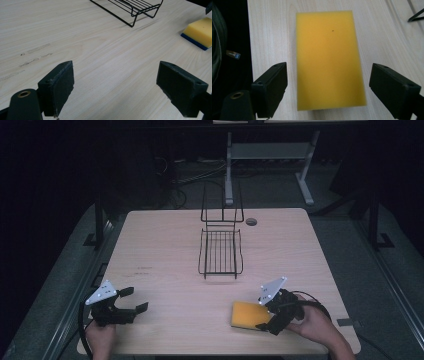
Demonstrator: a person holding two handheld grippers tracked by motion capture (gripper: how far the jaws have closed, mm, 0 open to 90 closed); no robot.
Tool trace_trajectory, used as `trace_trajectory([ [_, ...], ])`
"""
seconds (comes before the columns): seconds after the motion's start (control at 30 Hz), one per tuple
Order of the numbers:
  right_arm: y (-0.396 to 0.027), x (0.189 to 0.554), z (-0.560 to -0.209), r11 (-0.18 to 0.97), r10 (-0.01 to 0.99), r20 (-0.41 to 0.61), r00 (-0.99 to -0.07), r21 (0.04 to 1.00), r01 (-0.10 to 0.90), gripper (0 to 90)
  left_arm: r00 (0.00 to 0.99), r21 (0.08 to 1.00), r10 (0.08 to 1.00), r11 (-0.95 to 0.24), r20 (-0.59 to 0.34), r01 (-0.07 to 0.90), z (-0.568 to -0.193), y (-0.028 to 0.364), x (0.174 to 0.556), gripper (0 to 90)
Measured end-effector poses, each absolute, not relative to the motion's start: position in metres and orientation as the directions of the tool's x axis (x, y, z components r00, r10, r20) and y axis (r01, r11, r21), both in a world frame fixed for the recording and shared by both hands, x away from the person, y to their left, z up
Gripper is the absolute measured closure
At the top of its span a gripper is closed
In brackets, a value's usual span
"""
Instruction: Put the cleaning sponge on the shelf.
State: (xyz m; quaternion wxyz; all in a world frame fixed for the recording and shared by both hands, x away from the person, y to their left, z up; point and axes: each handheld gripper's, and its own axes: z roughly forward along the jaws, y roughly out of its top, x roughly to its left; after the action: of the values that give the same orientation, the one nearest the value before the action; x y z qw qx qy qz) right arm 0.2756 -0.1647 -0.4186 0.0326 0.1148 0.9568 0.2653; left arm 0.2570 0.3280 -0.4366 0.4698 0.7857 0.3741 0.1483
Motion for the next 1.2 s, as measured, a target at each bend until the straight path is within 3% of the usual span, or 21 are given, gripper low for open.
trace_trajectory([
  [1.2, -0.139, 0.288, -0.434, 0.871, 0.192, 0.018, -0.981, 0.458, 0.179, 14.7, 0.678, 0.851, 0.725, -0.278, -0.118, 0.446, -0.436, 0.327, 0.256, 14.1],
])
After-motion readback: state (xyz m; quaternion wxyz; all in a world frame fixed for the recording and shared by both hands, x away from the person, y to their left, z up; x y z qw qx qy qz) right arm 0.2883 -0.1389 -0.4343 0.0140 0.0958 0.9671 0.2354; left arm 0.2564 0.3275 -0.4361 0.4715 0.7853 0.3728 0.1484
